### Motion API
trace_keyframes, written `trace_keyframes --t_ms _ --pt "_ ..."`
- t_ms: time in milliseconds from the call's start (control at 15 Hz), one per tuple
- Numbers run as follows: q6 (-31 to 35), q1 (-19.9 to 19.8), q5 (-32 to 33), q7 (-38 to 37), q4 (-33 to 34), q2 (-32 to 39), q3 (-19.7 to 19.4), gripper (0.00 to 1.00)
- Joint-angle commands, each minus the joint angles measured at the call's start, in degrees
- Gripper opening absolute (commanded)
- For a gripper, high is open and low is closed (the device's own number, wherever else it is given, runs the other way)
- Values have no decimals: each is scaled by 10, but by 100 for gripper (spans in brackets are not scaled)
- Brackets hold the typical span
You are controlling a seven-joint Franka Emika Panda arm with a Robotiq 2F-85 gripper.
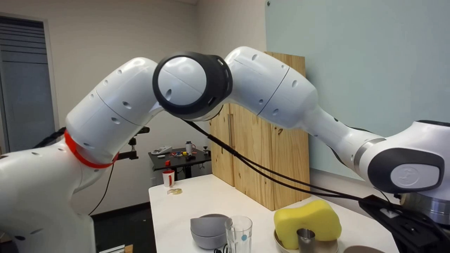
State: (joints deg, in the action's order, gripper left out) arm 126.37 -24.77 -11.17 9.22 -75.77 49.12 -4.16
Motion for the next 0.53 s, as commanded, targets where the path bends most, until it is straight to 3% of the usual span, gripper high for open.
trace_keyframes --t_ms 0,467 --pt "-34 27 25 -11 32 -1 -10 1" --pt "-83 76 68 -28 64 -14 -17 1"
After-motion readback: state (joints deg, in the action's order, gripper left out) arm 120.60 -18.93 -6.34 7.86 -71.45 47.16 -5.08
